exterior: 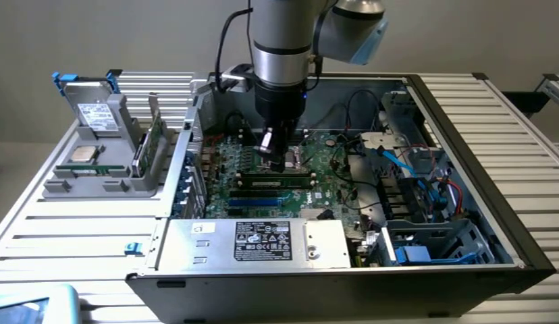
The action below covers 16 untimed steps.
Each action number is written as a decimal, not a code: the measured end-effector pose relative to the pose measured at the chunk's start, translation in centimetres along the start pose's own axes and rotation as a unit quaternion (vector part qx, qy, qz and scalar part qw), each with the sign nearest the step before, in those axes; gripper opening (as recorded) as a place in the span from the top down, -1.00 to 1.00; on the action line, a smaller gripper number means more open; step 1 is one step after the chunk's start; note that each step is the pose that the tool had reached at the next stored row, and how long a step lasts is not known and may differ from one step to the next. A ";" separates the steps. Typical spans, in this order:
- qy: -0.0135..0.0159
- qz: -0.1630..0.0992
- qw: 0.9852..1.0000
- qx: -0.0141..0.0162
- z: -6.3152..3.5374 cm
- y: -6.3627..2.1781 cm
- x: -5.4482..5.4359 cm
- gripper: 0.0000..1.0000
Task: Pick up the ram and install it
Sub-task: 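Press down the ram until it locks into place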
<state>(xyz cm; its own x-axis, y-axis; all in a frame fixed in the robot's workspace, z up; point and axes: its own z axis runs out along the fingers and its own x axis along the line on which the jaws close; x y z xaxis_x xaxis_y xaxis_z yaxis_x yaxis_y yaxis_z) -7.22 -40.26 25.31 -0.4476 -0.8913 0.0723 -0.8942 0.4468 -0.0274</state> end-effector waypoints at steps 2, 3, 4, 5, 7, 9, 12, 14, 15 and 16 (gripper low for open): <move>0.000 0.016 1.000 -0.001 0.00 0.00 0.0 0.79; 0.001 0.024 1.000 -0.002 0.00 0.00 0.0 0.79; 0.001 0.030 1.000 -0.002 0.00 0.00 0.0 0.79; 0.001 0.035 0.999 -0.002 0.01 0.00 0.0 0.79; 0.001 0.047 0.999 -0.003 0.00 0.00 0.0 0.79; 0.002 0.063 0.998 -0.004 0.00 0.00 0.0 0.79; 0.002 0.084 0.996 -0.006 0.01 0.00 0.0 0.79; 0.003 0.097 0.995 -0.007 0.01 0.00 0.0 0.79; 0.003 0.105 0.994 -0.007 0.01 0.00 0.0 0.79; 0.003 0.112 0.994 -0.008 0.01 0.00 0.0 0.79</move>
<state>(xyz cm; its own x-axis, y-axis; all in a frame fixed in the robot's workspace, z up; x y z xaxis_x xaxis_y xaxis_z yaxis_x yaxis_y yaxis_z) -7.21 -40.26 25.30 -0.6347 -0.7694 0.0720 -0.7724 0.6346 -0.0278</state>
